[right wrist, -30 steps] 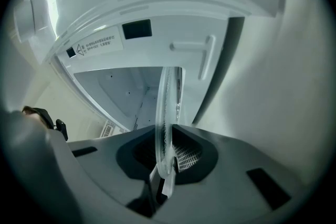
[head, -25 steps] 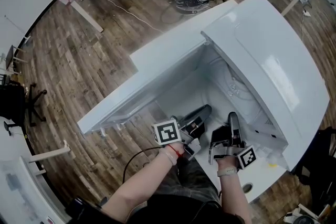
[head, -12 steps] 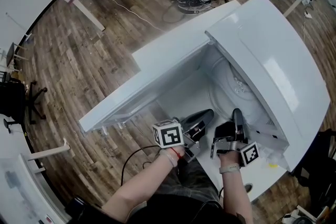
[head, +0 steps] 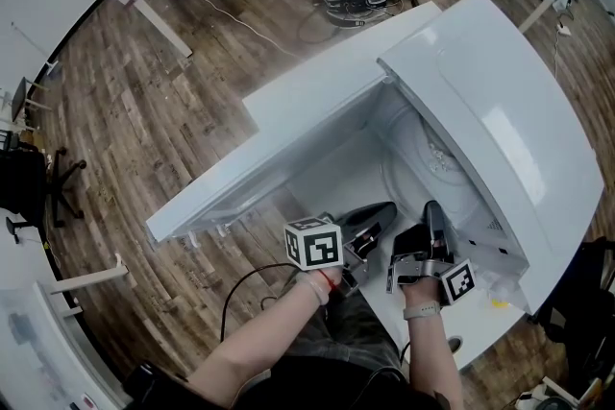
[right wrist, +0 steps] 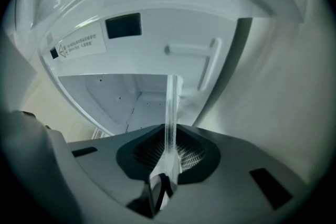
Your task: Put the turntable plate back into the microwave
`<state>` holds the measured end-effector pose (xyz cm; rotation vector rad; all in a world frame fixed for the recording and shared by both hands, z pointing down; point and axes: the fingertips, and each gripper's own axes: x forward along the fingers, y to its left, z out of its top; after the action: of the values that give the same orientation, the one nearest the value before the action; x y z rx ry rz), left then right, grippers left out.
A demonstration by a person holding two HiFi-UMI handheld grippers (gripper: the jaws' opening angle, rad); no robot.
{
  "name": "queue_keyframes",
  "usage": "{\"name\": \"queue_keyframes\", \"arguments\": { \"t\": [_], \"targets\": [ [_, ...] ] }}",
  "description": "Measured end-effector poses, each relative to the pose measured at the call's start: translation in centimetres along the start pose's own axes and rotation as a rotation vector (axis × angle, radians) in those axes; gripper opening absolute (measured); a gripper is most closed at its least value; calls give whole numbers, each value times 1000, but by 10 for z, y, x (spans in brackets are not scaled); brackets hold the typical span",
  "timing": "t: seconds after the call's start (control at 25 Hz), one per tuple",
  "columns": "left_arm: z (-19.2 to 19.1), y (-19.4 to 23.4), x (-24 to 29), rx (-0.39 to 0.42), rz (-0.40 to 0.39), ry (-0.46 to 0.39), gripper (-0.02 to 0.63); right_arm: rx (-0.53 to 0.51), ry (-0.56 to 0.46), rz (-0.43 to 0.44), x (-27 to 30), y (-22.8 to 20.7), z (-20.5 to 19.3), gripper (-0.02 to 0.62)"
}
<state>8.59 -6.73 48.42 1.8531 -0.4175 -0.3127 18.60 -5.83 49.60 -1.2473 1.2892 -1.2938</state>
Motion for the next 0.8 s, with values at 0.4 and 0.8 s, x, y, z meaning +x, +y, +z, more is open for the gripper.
{"name": "queue_keyframes", "arguments": {
  "t": [0.4,0.8],
  "targets": [
    [0,4,-1,-30,-3,-17,14,-5,74,4,-16,4,-18,86],
    [-2,1,-1,-30,-17,-11,14,-3,186,-17,-19,-2,-47,54]
  ]
}}
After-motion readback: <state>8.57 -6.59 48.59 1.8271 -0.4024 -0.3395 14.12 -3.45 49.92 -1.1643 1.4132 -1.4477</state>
